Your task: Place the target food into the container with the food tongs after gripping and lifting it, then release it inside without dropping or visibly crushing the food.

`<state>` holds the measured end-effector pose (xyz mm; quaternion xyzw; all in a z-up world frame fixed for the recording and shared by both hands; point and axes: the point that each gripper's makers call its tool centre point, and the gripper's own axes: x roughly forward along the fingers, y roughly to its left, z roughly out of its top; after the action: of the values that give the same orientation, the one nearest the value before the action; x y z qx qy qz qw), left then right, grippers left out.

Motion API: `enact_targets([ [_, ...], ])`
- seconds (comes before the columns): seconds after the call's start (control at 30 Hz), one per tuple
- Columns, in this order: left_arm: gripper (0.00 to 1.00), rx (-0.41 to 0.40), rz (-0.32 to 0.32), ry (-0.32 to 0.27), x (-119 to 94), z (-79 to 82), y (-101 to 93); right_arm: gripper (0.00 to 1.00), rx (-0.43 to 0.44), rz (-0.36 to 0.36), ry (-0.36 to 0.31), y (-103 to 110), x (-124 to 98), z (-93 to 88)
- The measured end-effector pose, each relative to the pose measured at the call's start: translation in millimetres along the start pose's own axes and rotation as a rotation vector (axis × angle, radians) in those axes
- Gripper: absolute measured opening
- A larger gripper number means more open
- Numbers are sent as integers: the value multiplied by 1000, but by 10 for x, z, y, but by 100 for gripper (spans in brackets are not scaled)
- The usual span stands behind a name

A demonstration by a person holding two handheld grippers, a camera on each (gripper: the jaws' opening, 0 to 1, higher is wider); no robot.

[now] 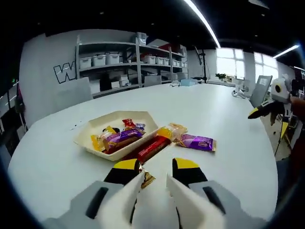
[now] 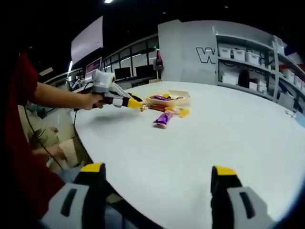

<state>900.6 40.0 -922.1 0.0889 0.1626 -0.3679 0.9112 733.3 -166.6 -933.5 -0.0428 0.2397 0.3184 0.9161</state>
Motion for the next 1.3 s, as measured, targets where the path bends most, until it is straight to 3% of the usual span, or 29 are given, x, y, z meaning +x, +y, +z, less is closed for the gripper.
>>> enact_targets([
  [0.13,26,-17,-17,6,-84,4,-114,91,2,1,-10,7,-8,32],
  [0.2,26,18,-20,-17,-114,62,-153,91,1,0,-12,4,-22,38],
  [0.4,27,20,-1,-32,-63,138,31,91,0,-6,-10,1,-44,36],
  [0.53,27,-18,17,-23,-21,114,177,91,12,-9,-28,2,-73,63],
  [0.57,27,-46,8,-19,-13,96,161,91,17,-12,-29,-9,-83,62],
  [0.67,27,-16,0,-3,15,48,127,91,19,-25,-35,-40,-111,65],
  [0.9,28,-33,-10,11,67,0,118,92,21,-38,-38,-59,-144,64],
  [1.07,27,-113,-13,11,81,-15,147,92,19,-35,-39,-49,-144,70],
  [1.3,28,-117,-41,11,95,-19,96,92,17,-31,-41,-38,-143,92],
])
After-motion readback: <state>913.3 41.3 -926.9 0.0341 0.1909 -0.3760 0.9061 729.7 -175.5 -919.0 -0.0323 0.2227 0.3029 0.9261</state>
